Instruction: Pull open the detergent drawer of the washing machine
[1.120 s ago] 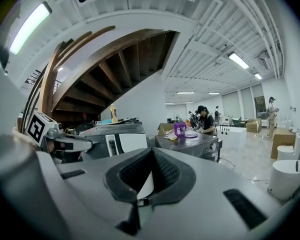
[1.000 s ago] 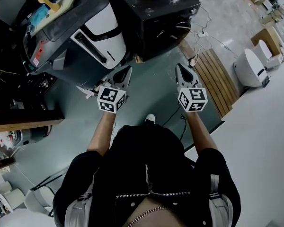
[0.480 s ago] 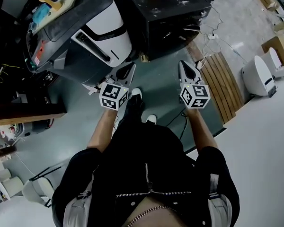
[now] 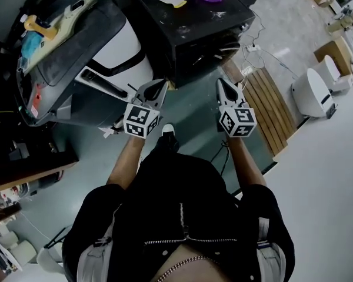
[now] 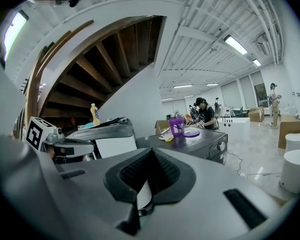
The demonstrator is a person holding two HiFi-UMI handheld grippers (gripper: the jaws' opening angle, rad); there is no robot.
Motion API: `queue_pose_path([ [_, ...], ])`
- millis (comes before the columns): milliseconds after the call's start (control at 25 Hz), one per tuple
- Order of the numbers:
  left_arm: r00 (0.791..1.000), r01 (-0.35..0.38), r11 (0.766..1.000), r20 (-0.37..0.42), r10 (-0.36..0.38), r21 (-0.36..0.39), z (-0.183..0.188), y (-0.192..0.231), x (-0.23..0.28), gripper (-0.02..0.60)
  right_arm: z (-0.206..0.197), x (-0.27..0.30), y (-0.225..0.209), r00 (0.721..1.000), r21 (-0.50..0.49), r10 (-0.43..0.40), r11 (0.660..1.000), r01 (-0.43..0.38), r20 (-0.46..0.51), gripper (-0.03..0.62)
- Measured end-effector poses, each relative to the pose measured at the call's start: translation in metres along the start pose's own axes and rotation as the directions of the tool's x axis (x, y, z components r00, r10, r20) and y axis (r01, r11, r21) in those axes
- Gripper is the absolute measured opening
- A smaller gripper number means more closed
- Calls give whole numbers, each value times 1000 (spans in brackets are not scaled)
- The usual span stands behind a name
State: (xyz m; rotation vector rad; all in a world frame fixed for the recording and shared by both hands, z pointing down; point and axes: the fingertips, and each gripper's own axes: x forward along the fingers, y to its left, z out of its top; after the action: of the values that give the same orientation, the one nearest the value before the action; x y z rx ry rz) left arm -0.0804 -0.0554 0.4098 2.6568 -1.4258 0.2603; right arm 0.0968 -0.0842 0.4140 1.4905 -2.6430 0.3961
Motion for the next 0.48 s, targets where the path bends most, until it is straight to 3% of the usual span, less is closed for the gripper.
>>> queue_pose_path([
  [480,991,130,991,-25,-130,-2,-1,75,77,18,13,90,-3,999,120,-53,991,53,-2,8],
])
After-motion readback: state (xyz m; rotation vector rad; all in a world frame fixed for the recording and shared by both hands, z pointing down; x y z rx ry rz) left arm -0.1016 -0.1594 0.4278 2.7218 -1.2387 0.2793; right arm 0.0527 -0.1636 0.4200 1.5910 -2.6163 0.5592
